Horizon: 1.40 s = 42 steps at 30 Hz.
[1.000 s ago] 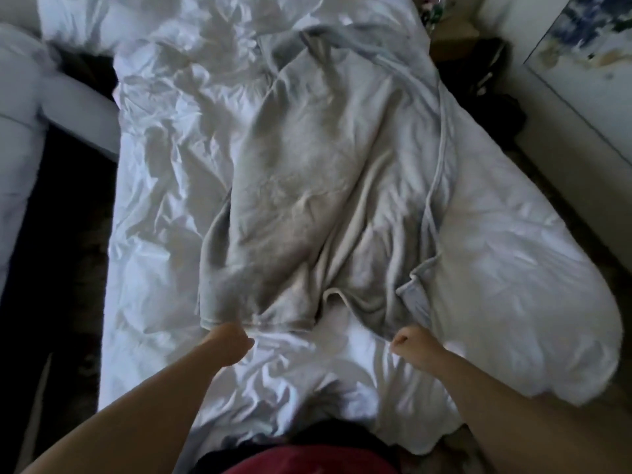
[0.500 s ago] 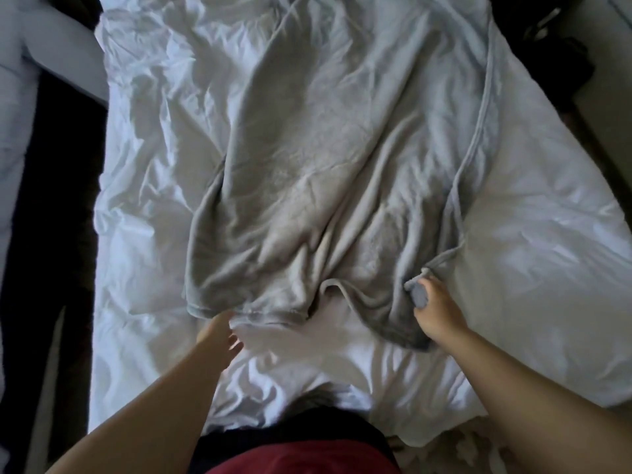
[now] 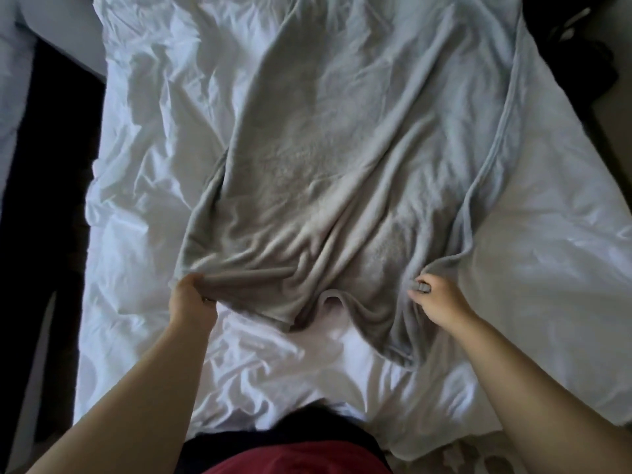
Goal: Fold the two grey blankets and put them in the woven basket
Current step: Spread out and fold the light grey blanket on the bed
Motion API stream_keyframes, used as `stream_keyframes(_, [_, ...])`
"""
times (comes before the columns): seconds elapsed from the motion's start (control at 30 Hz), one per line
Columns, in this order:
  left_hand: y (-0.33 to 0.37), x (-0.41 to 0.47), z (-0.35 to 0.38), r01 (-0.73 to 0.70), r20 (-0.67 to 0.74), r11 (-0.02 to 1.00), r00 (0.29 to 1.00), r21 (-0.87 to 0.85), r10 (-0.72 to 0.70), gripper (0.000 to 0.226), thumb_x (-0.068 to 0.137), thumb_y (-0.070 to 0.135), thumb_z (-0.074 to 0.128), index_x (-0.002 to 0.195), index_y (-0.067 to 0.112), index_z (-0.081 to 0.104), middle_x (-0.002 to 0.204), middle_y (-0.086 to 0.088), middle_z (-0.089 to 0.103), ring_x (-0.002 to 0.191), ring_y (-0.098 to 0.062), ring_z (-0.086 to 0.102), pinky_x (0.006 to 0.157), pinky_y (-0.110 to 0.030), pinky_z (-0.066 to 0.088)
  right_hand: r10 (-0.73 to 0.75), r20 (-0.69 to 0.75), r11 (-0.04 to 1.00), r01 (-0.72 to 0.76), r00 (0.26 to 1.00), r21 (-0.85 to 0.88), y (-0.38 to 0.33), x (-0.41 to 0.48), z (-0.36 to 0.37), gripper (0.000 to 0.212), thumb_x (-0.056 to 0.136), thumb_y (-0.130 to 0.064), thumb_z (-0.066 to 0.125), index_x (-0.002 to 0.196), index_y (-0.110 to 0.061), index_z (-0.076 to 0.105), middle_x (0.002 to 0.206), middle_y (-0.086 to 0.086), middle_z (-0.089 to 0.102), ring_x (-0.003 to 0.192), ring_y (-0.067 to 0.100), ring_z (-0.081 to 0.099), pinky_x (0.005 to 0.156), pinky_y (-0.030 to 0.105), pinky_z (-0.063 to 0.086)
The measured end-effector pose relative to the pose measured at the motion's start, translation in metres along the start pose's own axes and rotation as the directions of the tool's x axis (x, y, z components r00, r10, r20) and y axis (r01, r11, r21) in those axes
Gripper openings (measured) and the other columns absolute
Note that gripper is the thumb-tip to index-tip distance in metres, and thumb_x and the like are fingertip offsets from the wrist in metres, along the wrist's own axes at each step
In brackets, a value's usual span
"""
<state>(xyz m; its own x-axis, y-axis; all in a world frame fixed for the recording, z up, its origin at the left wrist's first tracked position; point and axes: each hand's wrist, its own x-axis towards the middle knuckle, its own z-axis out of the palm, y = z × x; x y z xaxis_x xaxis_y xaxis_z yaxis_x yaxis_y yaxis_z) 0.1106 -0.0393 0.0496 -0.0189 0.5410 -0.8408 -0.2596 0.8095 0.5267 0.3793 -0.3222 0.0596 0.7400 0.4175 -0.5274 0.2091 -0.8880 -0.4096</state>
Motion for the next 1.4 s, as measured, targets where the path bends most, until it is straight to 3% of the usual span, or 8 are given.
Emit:
stream_keyframes(0.13, [0.034,-0.041,0.038,-0.051,0.296,0.995,0.952,-0.082,0.074,0.023,0.072,-0.003,0.045,0.065,0.014,0.06,0.062,-0.001,0.063,0.057,-0.013,0.063,0.057,-0.021,0.055,-0.398,-0.355,0.911,0.411,0.846,-0.04,-0.054,-0.024,-0.022,0.014,0.067,0.0,0.083,0.077,0.001,0.073,0.106,0.028,0.057,0.099,0.041,0.06,0.089,0.039,0.045])
stream_keyframes(0.27, [0.061,-0.091,0.071,-0.123,0.601,0.984,0.799,0.127,0.023,0.041,0.095,0.049,0.046,0.103,0.019,0.073,0.105,-0.004,0.073,0.1,-0.018,0.069,0.088,-0.035,0.053,-0.544,-0.404,0.785,0.616,0.736,0.066,-0.107,-0.053,-0.051,0.01,0.073,-0.005,0.079,0.075,-0.009,0.07,0.103,0.003,0.067,0.103,0.014,0.058,0.089,0.026,0.039])
stream_keyframes(0.43, [0.083,-0.153,0.086,-0.416,0.746,0.888,0.651,0.194,0.142,0.035,0.099,0.029,0.042,0.108,0.004,0.065,0.102,-0.012,0.071,0.094,-0.02,0.068,0.077,-0.026,0.057,-0.582,-0.305,0.665,0.657,0.754,0.355,-0.174,-0.095,-0.085,0.033,0.082,-0.001,0.07,0.075,-0.033,0.064,0.074,-0.017,0.069,0.074,-0.009,0.06,0.071,0.009,0.043])
stream_keyframes(0.57, [0.1,-0.201,0.086,-0.5,0.83,0.862,0.513,0.081,0.219,0.029,0.089,0.023,0.049,0.11,0.003,0.051,0.103,-0.018,0.048,0.097,-0.028,0.043,0.078,-0.03,0.043,-0.696,-0.338,0.515,0.768,0.634,0.38,-0.226,-0.127,-0.11,0.023,0.08,0.001,0.071,0.076,-0.022,0.068,0.106,-0.008,0.06,0.091,-0.009,0.058,0.082,0.006,0.04])
stream_keyframes(0.77, [0.124,-0.23,0.073,-0.555,0.94,0.829,0.315,0.069,0.132,0.032,0.08,0.02,0.044,0.079,0.019,0.076,0.08,-0.004,0.072,0.079,-0.015,0.068,0.069,-0.024,0.053,-0.737,-0.287,0.41,0.742,0.612,0.531,-0.284,-0.148,-0.112,0.026,0.081,0.005,0.069,0.074,-0.019,0.063,0.142,-0.014,0.041,0.125,-0.009,0.045,0.103,0.011,0.034])
stream_keyframes(0.9, [0.139,-0.234,0.07,-0.603,0.922,0.781,0.376,0.164,0.097,0.033,0.083,0.032,0.048,0.089,0.019,0.078,0.094,-0.007,0.074,0.091,-0.016,0.07,0.078,-0.025,0.055,-0.787,-0.181,0.416,0.723,0.59,0.551,-0.295,-0.153,-0.104,0.021,0.079,0.005,0.07,0.073,-0.015,0.066,0.079,-0.012,0.063,0.079,0.001,0.06,0.079,0.012,0.042])
stream_keyframes(1.1, [0.146,-0.241,0.077,-0.882,0.874,0.382,0.397,0.277,0.281,0.028,0.089,0.04,0.062,0.092,0.012,0.065,0.073,-0.01,0.065,0.069,-0.014,0.059,0.061,-0.023,0.047,-0.779,-0.161,0.495,0.752,0.606,0.436,-0.3,-0.158,-0.091,0.034,0.077,0.0,0.075,0.073,-0.033,0.067,0.099,0.0,0.054,0.088,-0.001,0.058,0.085,0.01,0.042])
stream_keyframes(1.4, [0.133,-0.25,0.082,-0.784,0.854,0.605,0.403,0.137,0.328,0.019,0.093,-0.002,0.047,0.098,0.011,0.061,0.078,-0.005,0.066,0.074,-0.016,0.063,0.063,-0.025,0.052,-0.609,-0.403,0.458,0.718,0.683,0.525,-0.294,-0.164,-0.111,0.014,0.077,-0.026,0.068,0.088,-0.033,0.065,0.08,-0.016,0.066,0.073,-0.005,0.059,0.07,0.016,0.045])
